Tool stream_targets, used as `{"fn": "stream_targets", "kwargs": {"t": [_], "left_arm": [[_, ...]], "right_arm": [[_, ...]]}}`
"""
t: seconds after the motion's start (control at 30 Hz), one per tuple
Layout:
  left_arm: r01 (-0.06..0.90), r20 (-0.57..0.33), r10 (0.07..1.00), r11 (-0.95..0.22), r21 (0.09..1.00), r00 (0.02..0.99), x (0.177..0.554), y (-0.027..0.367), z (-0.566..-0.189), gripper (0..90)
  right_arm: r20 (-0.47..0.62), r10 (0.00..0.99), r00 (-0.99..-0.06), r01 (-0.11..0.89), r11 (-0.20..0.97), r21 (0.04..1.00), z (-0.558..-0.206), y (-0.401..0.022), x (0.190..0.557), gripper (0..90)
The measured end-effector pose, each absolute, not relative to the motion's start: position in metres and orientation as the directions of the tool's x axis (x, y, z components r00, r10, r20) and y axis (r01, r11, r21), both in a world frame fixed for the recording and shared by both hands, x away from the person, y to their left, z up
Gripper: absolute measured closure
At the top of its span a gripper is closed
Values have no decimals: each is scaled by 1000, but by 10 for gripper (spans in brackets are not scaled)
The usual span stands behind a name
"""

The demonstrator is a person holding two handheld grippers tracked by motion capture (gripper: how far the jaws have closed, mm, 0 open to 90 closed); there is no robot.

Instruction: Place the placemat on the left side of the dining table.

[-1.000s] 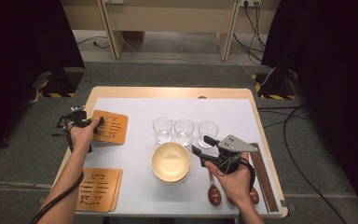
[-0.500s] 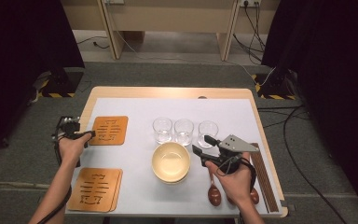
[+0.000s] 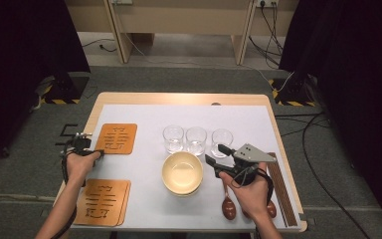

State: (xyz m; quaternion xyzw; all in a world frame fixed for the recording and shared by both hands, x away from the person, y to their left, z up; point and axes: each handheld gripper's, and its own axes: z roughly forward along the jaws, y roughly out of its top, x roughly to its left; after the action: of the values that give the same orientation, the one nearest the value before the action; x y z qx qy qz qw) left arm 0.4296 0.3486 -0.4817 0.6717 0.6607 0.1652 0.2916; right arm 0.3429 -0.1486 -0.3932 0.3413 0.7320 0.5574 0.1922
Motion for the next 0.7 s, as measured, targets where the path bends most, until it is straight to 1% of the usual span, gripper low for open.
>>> {"fn": "stream_targets", "kwargs": {"t": [0.13, 0.3, 0.4, 0.53, 0.63, 0.7], "left_arm": [[789, -167, 983, 45, 613, 74, 429, 348, -482, 821], [758, -168, 982, 40, 651, 92, 423, 346, -476, 762], [737, -180, 977, 40, 674, 111, 416, 341, -471, 696], [714, -197, 971, 40, 699, 138, 411, 337, -468, 606], [697, -217, 964, 51, 715, 152, 408, 330, -467, 556], [692, -218, 964, 53, 720, 154, 408, 329, -467, 533]], "right_arm": [[95, 716, -692, 284, 148, 947, -394, -150, 343, 402], [91, 721, -686, 287, 155, 945, -394, -152, 344, 400], [99, 729, -677, 298, 150, 943, -396, -155, 347, 400], [68, 754, -654, 299, 174, 938, -399, -161, 350, 418], [61, 769, -636, 306, 178, 935, -401, -165, 351, 457], [59, 779, -624, 312, 180, 933, -402, -167, 351, 460]]}}
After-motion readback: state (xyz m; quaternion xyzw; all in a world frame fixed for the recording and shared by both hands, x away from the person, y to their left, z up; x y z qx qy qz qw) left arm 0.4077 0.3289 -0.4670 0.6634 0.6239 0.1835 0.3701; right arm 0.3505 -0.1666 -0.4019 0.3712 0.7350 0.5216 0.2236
